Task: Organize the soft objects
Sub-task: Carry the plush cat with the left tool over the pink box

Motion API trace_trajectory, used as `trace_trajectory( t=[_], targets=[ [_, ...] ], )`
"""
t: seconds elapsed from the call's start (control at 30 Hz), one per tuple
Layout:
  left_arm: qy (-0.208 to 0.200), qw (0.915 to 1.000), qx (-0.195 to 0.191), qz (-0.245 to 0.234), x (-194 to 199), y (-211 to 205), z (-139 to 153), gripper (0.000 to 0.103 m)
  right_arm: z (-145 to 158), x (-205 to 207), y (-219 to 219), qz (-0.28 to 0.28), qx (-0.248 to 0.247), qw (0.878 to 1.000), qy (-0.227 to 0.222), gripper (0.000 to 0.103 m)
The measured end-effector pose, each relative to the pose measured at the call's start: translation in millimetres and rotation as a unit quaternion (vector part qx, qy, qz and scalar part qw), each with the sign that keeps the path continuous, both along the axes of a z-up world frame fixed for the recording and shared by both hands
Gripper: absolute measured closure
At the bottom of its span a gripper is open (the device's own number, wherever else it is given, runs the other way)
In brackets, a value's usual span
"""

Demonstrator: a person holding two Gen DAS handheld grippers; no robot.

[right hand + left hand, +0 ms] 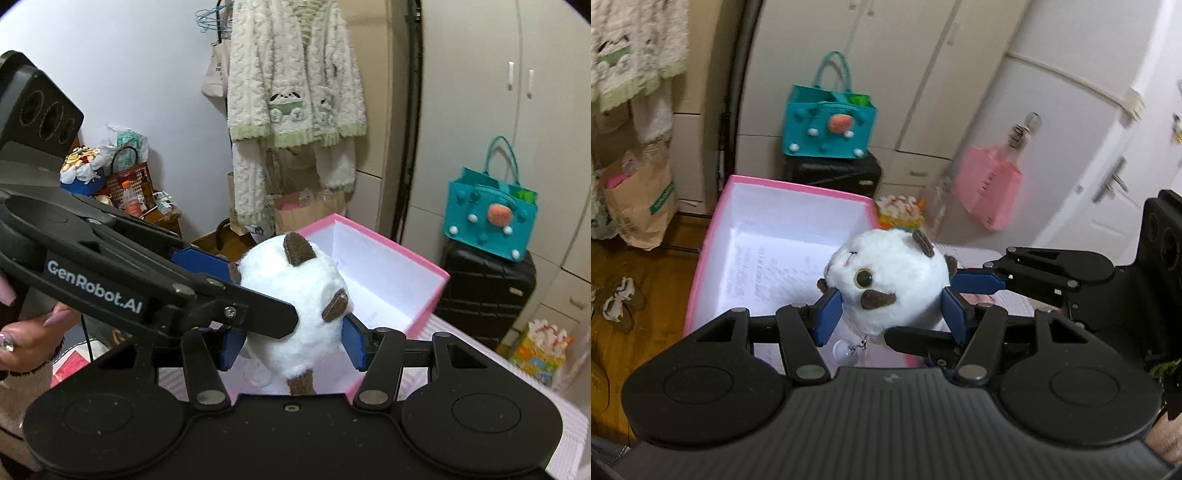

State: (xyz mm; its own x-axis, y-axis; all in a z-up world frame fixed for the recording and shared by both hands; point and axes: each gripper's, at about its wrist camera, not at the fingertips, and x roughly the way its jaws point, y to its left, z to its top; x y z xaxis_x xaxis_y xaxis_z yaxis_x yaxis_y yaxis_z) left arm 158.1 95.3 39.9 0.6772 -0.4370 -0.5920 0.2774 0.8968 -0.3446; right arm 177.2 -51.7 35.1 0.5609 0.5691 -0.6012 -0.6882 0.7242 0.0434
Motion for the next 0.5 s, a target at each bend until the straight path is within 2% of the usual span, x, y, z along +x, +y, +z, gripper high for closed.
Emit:
trace_trajectory(
  t=[0.1,0.27,0.37,0.5],
  targets=[
    [0.007,0.9998,-0.003,0.02,21,14,-9,0.046,-9,27,12,0.012,0.004,1.0,0.014,0.042],
    [0.053,0.9979,-0.012,0.035,59,34,-39,0.045,-44,68,24,0.019,0.019,0.997,0.067,0.042],
    [0.064,0.9967,0.006,0.05,76,36,-55,0.046,-61,86,30,0.027,0.026,0.996,0.084,0.042],
    [0.06,0.9955,0.051,0.053,95,29,-68,0.046,-77,102,36,0.053,0.001,0.996,0.067,0.042]
  ],
)
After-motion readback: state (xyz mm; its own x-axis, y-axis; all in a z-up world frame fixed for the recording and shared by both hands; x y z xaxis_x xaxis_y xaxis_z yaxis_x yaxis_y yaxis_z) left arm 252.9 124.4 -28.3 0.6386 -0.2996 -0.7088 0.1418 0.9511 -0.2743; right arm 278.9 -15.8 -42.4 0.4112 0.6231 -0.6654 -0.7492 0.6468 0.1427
